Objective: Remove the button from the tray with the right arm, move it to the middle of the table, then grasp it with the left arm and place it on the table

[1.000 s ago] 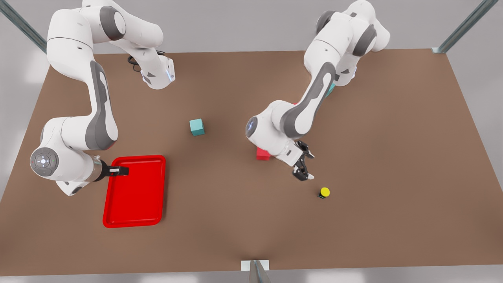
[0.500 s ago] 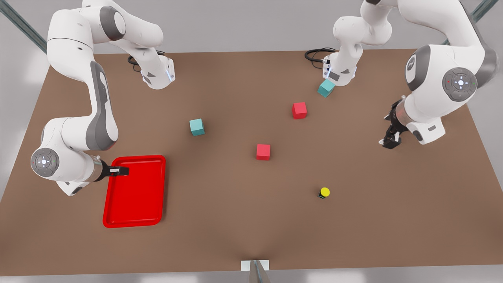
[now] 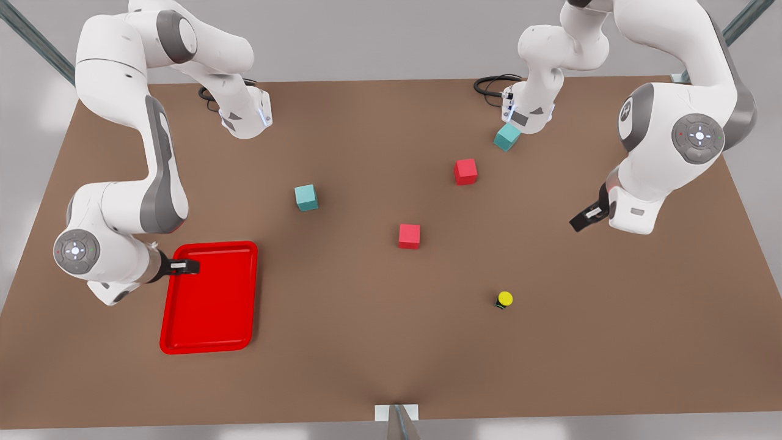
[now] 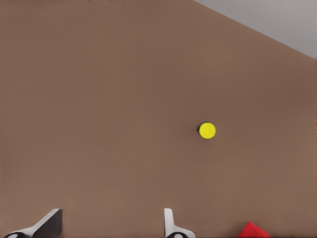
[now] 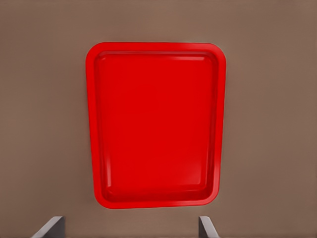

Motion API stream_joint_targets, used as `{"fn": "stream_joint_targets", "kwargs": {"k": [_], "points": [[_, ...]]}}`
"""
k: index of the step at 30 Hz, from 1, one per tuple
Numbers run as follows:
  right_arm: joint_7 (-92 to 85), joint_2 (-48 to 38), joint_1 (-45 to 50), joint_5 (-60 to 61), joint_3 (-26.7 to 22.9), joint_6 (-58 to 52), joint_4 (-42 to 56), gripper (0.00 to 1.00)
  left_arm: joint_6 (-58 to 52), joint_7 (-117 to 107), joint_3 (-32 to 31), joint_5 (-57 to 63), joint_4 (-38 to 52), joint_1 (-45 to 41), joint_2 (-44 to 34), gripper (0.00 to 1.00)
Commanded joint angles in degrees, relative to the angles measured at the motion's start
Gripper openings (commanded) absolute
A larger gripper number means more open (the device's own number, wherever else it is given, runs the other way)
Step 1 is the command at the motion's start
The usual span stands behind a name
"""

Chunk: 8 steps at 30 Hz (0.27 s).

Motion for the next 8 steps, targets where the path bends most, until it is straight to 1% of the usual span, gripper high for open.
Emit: {"fn": "stream_joint_targets", "kwargs": {"k": [1,8], "points": [[0.05,0.07,0.03,-0.17,0.01,1.19,0.01,1.00,0.45,29.58,0.01,0.08,0.03,0.00,-0.04,1.00],[-0.65,1.75,-0.50,0.36,-0.17,1.19,0.18,1.00,0.62,29.58,0.01,0.16,0.12,0.09,-0.04,1.00]]}}
